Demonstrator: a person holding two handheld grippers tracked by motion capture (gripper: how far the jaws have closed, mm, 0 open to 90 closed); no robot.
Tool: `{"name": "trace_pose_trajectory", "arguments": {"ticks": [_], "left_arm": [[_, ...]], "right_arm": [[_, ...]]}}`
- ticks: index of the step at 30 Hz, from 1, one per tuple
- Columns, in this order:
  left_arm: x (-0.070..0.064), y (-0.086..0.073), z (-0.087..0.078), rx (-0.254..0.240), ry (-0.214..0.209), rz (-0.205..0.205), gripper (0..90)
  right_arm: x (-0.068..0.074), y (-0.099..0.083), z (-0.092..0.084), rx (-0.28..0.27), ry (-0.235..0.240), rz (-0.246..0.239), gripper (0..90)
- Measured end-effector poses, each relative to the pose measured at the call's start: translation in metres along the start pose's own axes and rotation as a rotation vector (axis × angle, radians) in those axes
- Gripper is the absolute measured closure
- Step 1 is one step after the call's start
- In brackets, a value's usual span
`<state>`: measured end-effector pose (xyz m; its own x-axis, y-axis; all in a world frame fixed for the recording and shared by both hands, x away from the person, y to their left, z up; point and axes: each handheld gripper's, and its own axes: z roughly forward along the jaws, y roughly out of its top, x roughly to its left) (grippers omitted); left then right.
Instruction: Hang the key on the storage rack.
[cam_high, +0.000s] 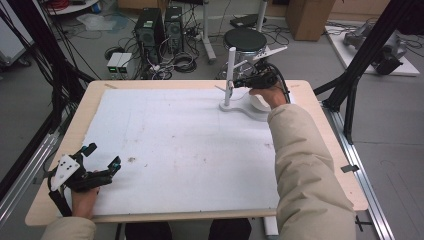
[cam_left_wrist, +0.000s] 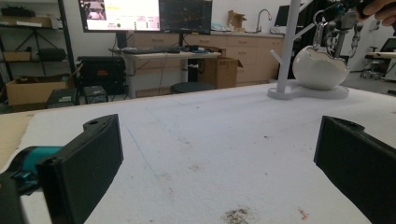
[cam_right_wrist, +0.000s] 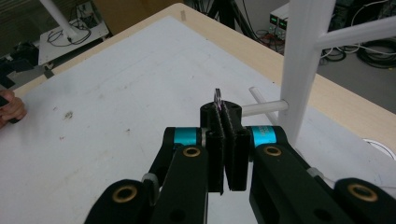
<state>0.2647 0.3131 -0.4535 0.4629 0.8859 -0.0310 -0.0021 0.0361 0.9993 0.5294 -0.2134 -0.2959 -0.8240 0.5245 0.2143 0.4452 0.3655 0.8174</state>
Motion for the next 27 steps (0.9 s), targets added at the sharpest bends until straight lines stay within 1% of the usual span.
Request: {"name": "trace_pose_trajectory", "arguments": {"ticks": [1,5,8,9,11,12,14,17,21,22,24,25,27], "left_arm": [[0.0,0.0,0.0,0.002,0.0,0.001,1.7],[0.0,0.0,0.0,0.003,0.0,0.001,1.7],[0.0,0.0,0.0,0.003,-0.001,0.001,1.7],[0.0,0.0,0.0,0.003,-0.001,0.001,1.7],[0.0,0.0,0.0,0.003,0.001,0.002,1.7],[0.0,0.0,0.0,0.003,-0.001,0.001,1.7],[0.0,0.0,0.0,0.003,0.0,0.001,1.7],[0.0,0.0,0.0,0.002,0.0,0.001,1.7],[0.0,0.0,0.0,0.003,0.001,0.005,1.7],[0.0,0.0,0.0,0.001,0.001,0.004,1.7],[0.0,0.0,0.0,0.001,0.002,0.005,1.7],[0.0,0.0,0.0,0.001,0.001,0.005,1.7],[0.0,0.0,0.0,0.001,0.002,0.004,1.7]], "right_arm": [[-0.001,0.0,0.001,0.002,-0.003,0.009,88.8],[-0.003,-0.001,0.004,-0.001,-0.011,-0.001,88.8],[-0.006,-0.002,0.005,-0.002,-0.024,0.01,88.8],[-0.007,-0.003,0.006,0.0,-0.021,0.017,88.8],[-0.008,-0.003,0.007,0.002,-0.03,0.019,88.8],[-0.009,-0.004,0.008,0.004,-0.025,0.022,88.8],[-0.01,-0.004,0.009,0.002,-0.031,0.018,88.8],[-0.011,-0.005,0.011,0.007,-0.034,0.026,88.7],[-0.015,-0.006,0.015,-0.003,-0.052,0.022,88.7],[-0.016,-0.006,0.016,0.001,-0.053,0.032,88.7],[-0.016,-0.007,0.017,0.002,-0.056,0.033,88.7],[-0.018,-0.007,0.018,0.0,-0.066,0.025,88.7],[-0.018,-0.008,0.019,0.004,-0.072,0.03,88.7]]}}
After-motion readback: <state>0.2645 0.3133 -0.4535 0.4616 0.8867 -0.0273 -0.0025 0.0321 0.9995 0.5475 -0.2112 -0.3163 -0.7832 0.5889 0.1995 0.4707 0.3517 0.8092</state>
